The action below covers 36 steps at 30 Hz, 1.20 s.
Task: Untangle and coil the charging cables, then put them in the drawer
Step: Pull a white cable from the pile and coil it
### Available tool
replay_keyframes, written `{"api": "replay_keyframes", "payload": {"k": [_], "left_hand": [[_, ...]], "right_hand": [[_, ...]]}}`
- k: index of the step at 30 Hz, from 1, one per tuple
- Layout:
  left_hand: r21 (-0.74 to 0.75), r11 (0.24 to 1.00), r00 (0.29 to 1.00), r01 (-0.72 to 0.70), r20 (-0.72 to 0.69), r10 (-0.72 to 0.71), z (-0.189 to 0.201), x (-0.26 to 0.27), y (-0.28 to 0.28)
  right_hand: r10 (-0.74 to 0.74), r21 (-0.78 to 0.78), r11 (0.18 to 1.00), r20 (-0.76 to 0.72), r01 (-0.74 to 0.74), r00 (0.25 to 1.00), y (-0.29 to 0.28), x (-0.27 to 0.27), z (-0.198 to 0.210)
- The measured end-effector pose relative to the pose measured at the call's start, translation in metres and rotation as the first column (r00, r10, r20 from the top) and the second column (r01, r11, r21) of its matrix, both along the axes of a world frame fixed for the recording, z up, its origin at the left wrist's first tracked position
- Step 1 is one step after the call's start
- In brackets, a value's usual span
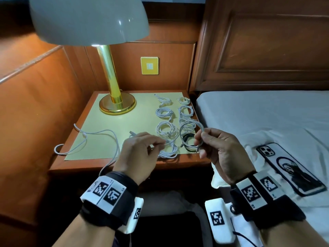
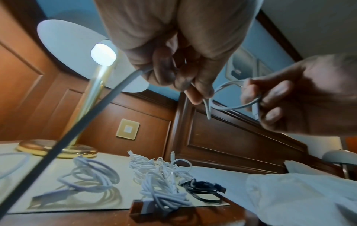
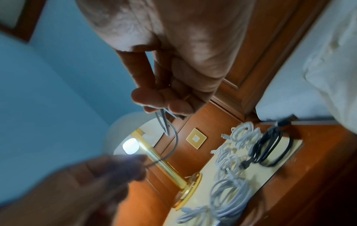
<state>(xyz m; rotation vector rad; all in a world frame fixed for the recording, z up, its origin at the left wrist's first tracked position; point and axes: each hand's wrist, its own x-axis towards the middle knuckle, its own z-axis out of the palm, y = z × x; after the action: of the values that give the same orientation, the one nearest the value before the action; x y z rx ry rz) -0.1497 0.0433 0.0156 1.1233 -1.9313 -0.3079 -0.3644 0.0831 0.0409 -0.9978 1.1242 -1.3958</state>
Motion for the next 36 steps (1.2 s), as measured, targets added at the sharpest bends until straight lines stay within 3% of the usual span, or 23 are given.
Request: {"api": "replay_keyframes", "payload": {"k": [5, 9, 11, 15, 19, 23, 27, 31, 36], "left_hand": [[0.075, 0.988, 0.99, 0.136, -0.039, -0.134, 0.002, -0.01, 0.008], [0.13, 0.972, 0.977, 0.197, -0.111, -0.183, 0.008, -0.011, 0.015], [0.182, 0.959, 0.973, 0.217, -0.117, -0.198, 0.009, -0.011, 0.015], [0.316, 0.941, 0.987, 0.121, 0.067, -0.149, 0.004, -0.007, 0.01], [0.353, 0.935, 0.994, 0.038, 0.086, -0.073, -0.004, -0.006, 0.003], [0.327, 0.937, 0.981, 0.124, 0.099, -0.164, -0.003, -0.012, 0.006], [0.182, 0.961, 0.978, 0.207, -0.022, -0.206, 0.0, -0.013, 0.009], [0.176, 0.961, 0.961, 0.215, -0.214, -0.176, 0.001, -0.01, 0.008], [0.266, 0.933, 0.96, 0.243, -0.201, -0.193, -0.006, -0.009, 0.005]], "right_hand": [[-0.069, -0.141, 0.99, -0.429, 0.009, 0.901, 0.006, 0.005, -0.004], [-0.098, -0.149, 0.989, -0.568, 0.015, 0.817, 0.009, 0.011, -0.006], [-0.123, -0.179, 0.984, -0.582, 0.021, 0.804, 0.011, 0.015, -0.007], [-0.218, -0.242, 0.966, -0.563, 0.093, 0.797, 0.012, 0.019, -0.005], [-0.27, -0.256, 0.955, -0.553, 0.148, 0.788, 0.011, 0.016, -0.004], [-0.251, -0.234, 0.962, -0.563, 0.14, 0.787, 0.01, 0.018, -0.005], [-0.202, -0.212, 0.973, -0.612, 0.087, 0.765, 0.009, 0.019, -0.009], [-0.092, -0.109, 0.994, -0.61, 0.031, 0.787, 0.011, 0.022, -0.009], [-0.085, -0.068, 0.996, -0.564, 0.057, 0.822, 0.011, 0.024, -0.008]]}}
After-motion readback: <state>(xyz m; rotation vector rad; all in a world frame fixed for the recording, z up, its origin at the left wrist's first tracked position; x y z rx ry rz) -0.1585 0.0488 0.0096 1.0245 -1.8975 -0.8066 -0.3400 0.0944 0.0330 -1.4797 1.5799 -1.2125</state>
